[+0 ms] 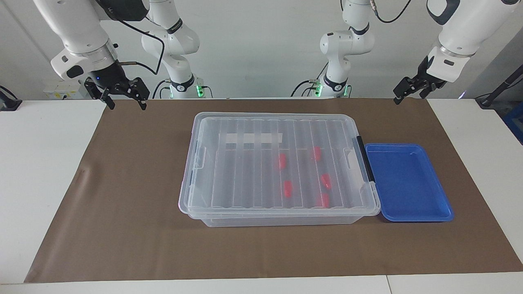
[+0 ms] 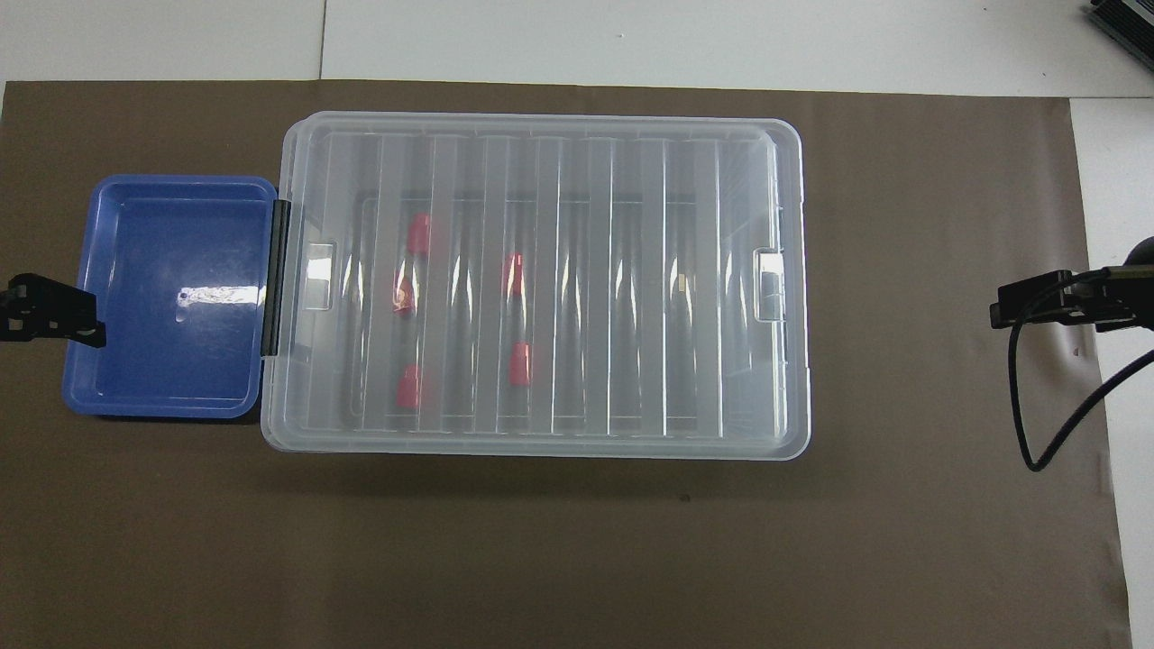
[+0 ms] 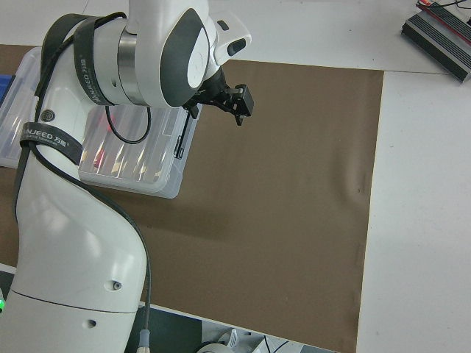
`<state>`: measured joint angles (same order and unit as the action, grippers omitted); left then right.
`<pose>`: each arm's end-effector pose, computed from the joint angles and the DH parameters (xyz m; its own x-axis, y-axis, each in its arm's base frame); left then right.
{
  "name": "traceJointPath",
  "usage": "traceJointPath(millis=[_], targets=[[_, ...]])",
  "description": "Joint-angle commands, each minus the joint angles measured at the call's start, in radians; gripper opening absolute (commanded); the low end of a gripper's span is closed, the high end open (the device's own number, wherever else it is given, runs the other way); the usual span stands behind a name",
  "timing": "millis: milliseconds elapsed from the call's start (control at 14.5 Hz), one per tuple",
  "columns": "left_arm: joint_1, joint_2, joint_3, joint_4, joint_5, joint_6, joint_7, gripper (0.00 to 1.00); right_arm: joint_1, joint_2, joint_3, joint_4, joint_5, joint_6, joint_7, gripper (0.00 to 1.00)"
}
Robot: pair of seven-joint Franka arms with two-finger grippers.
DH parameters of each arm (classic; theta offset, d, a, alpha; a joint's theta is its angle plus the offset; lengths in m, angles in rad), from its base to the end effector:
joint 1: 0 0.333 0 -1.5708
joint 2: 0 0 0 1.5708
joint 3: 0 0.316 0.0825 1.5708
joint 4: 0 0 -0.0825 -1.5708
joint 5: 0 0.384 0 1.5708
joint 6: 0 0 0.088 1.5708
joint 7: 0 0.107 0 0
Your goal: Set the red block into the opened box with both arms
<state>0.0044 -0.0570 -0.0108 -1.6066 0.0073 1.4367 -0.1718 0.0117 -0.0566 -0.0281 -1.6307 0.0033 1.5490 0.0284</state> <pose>0.5219 -0.0027 0.6276 0.9801 0.1657 -0.1096 0.1637 -0.9861 -0.0271 0.5340 -0.0088 0.6252 0.9987 -0.0446 -0.0252 -0.0447 -0.9990 -0.0042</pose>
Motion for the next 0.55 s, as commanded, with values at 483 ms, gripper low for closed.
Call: traceJointPath(millis=[483], targets=[[-0.009, -0.029, 0.005, -0.035, -0.009, 0.024, 0.000, 1.00, -0.022, 0.004, 0.008, 0.015, 0.001, -0.015, 0.017, 1.00]])
